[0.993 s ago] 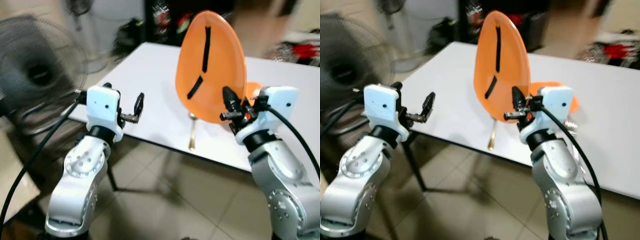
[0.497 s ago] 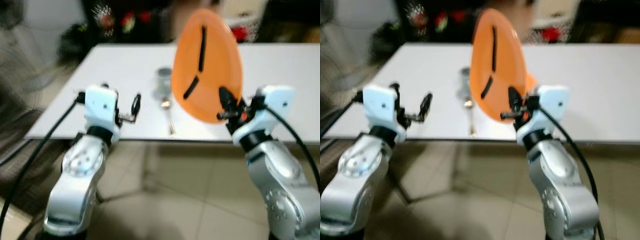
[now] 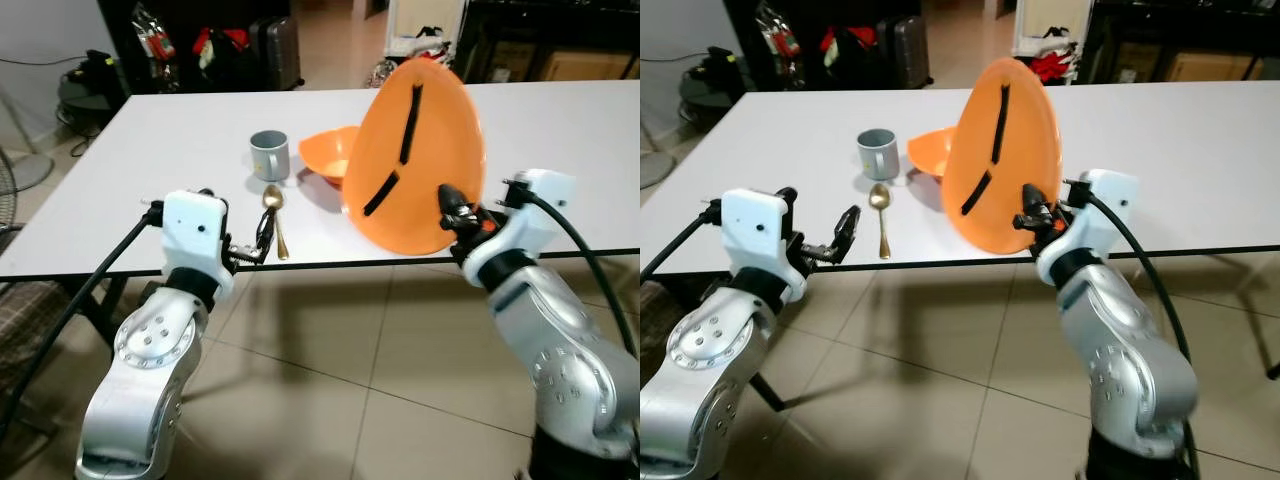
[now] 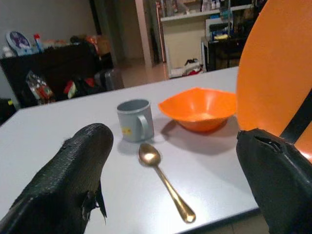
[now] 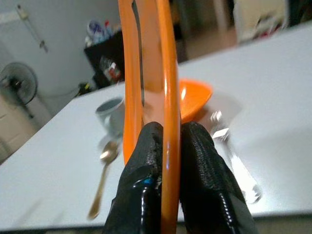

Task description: Setting the table

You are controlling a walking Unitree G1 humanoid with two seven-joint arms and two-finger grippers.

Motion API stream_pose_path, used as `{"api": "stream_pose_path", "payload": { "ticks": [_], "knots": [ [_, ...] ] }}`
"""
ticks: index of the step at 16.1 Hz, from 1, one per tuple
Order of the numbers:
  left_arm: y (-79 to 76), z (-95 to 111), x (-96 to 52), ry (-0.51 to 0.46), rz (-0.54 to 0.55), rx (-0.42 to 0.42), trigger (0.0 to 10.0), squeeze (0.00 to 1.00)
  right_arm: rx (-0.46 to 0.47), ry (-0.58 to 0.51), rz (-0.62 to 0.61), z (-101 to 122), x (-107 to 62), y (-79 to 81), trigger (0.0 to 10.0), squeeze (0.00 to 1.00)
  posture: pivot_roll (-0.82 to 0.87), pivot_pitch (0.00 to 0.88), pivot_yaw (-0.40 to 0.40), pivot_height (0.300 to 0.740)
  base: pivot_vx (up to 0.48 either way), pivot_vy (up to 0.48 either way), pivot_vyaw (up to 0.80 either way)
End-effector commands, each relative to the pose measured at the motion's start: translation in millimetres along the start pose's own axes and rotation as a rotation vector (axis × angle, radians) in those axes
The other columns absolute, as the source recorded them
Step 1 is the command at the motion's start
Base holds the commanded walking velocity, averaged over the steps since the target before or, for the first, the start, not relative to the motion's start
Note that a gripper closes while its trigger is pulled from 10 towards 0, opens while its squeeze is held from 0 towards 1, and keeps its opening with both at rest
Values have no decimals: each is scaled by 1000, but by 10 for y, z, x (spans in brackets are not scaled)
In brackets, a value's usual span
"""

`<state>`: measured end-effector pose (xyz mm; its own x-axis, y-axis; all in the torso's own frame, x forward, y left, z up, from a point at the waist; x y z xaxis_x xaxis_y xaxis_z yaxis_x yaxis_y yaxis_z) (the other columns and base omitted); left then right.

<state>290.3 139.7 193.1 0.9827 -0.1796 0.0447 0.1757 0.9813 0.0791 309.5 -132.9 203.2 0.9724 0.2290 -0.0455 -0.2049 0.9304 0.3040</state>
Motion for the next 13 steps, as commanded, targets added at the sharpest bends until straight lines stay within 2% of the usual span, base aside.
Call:
{"api": "stream_pose_path", "payload": {
  "ticks": [1,4,6,8,10,11,13],
  "knots": [
    [57,49,-28,-10,12,5,10000,0,34,26,64,4,25,99,10000,0,-78,17,25,740,0,0,0],
    [75,27,-52,-1,25,-2,10000,0,38,107,105,-135,-1,116,10000,0,-74,21,19,740,0,0,0],
    [71,-17,-112,14,23,-5,10000,0,77,150,150,-216,-78,168,10000,0,-75,30,22,740,0,0,0],
    [61,-48,-166,27,11,-5,10000,0,120,175,191,-272,-175,180,10000,0,-76,34,30,740,262,0,0],
    [67,-46,-167,27,10,-8,10000,0,127,167,216,-276,-209,153,10000,0,-74,36,33,740,311,0,0],
    [86,-31,-157,18,20,-10,10000,0,60,128,240,-204,-214,158,10000,0,-73,35,33,740,330,0,0],
    [104,-7,-150,5,32,-19,10000,0,57,95,243,-136,-215,172,10000,0,-74,35,32,740,334,0,581]
  ]
}}
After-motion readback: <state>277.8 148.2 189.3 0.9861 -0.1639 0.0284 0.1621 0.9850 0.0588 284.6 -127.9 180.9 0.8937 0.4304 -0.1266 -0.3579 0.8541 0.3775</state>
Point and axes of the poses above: a point about 5 cm out from each wrist's last joint towards the gripper, its own x axis pointing out of the wrist towards the gripper, its own z axis along the axis of the wrist's last joint, y = z × x, the point moved 4 cm from there along x, pointing out of the wrist towards the gripper, and after that the axes turned 3 degrees about -x, right-handed, at the moved point
